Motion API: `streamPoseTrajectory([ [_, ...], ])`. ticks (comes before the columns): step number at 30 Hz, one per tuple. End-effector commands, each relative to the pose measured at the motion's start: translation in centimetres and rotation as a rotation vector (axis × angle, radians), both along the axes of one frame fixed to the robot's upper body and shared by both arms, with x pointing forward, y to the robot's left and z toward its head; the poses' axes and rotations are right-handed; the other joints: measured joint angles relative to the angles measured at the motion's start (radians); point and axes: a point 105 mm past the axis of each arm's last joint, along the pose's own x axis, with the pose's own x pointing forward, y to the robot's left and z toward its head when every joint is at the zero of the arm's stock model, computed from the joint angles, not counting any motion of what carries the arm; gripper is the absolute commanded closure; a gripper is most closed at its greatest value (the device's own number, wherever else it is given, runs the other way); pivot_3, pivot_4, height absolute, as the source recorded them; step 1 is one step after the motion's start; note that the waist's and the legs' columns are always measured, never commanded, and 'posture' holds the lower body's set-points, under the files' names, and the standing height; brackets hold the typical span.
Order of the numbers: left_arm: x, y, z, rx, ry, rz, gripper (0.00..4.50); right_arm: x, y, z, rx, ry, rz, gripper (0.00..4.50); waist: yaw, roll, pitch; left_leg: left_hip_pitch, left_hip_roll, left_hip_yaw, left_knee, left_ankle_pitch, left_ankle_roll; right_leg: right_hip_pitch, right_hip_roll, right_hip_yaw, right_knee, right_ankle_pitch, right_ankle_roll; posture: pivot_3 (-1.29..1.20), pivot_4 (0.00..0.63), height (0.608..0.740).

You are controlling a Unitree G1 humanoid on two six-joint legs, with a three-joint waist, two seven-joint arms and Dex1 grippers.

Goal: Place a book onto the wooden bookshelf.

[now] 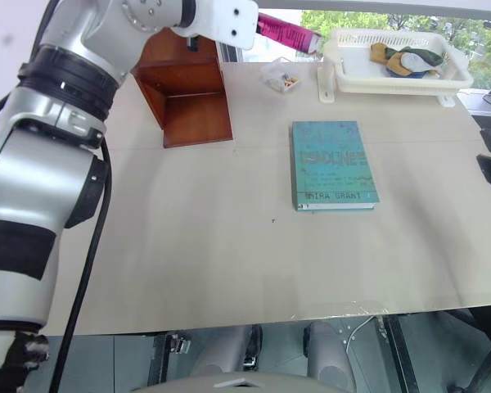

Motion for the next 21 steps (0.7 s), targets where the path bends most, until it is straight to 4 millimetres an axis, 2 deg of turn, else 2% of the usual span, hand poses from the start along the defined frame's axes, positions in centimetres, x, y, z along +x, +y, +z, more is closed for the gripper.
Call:
streamPoseTrajectory([
  [1, -0.3, 0.7, 2.2, -0.007, -0.065, 0.052, 4.05, -0.2, 0.0, 1.1, -0.03, -0.053, 0.007, 0.0, 0.0, 0.0, 0.0, 0.0, 0.0, 0.0, 0.0, 0.0, 0.0, 0.0, 0.0, 0.0, 0.0, 0.0, 0.0, 0.0, 0.15, 0.74],
  [5, 0.1, 1.9, 1.7, -0.063, -0.038, 0.118, 4.05, -0.1, -0.4, 1.0, -0.033, -0.051, -0.001, 0.0, -0.007, 0.0, 0.0, 0.0, 0.0, 0.0, 0.0, 0.0, 0.0, 0.0, 0.0, 0.0, 0.0, 0.0, 0.0, 0.0, 0.15, 0.74],
  [12, 0.1, 5.0, 0.3, -0.147, 0.023, 0.267, 4.05, 0.7, -1.1, 2.2, -0.049, -0.06, -0.001, 0.0, -0.03, 0.003, 0.001, 0.0, 0.001, 0.001, 0.0, 0.0, 0.0, -0.001, 0.001, 0.002, 0.001, 0.0, 0.0, 0.0, 0.15, 0.74],
  [21, -1.7, 7.1, 1.6, -0.17, -0.035, 0.333, 4.05, 2.1, -1.2, 2.3, -0.072, -0.05, 0.019, 0.0, -0.015, 0.003, 0.002, -0.001, 0.001, 0.001, 0.0, 0.002, -0.004, -0.001, 0.0, 0.001, 0.001, 0.0, 0.0, 0.0, 0.15, 0.74],
])
